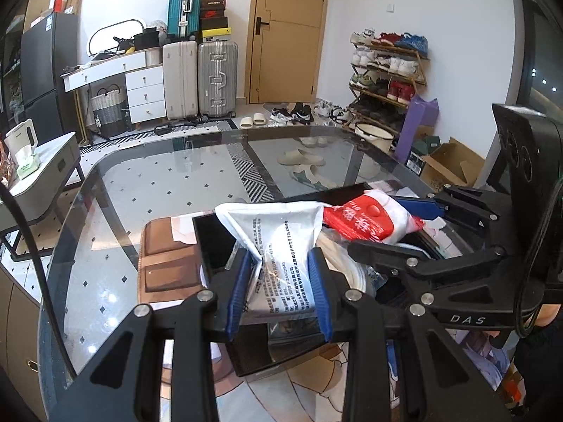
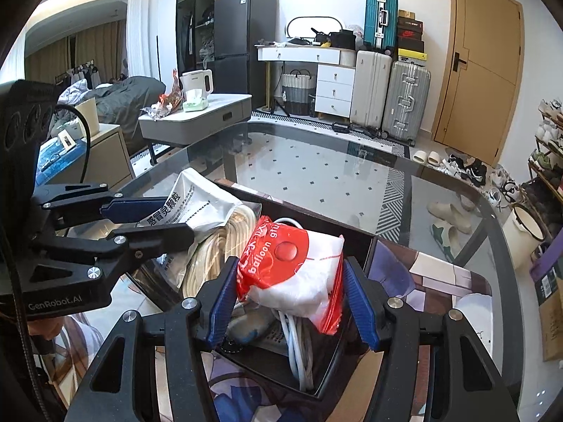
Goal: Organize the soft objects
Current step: 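Drop the white packet into the box with the left gripper while the right gripper drops the red packet in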
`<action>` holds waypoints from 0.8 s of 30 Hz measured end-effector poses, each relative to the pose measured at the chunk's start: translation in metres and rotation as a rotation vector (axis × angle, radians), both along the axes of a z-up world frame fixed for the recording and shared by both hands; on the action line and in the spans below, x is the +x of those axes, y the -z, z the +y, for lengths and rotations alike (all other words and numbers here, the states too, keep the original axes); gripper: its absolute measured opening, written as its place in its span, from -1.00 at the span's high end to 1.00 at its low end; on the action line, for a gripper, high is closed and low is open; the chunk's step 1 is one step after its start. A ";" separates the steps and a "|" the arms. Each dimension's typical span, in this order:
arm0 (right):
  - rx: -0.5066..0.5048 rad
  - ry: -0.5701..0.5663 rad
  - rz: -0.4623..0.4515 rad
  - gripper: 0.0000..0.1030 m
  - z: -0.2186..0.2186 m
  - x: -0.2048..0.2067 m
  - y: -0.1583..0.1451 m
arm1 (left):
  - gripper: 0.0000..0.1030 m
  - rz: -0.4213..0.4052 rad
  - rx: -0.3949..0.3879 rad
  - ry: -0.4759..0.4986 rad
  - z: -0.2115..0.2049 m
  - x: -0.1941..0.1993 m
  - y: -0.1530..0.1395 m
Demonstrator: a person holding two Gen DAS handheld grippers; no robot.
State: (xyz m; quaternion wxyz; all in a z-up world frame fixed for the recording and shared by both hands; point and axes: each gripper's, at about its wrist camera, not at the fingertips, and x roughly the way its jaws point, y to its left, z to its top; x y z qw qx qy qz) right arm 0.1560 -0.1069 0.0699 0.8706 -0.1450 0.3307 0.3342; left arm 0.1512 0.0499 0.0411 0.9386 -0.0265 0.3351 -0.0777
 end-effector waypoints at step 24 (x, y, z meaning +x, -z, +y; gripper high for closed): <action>0.078 0.015 -0.076 -0.89 -0.028 -0.032 -0.019 | -0.83 -0.059 0.001 -0.033 0.006 -0.033 -0.008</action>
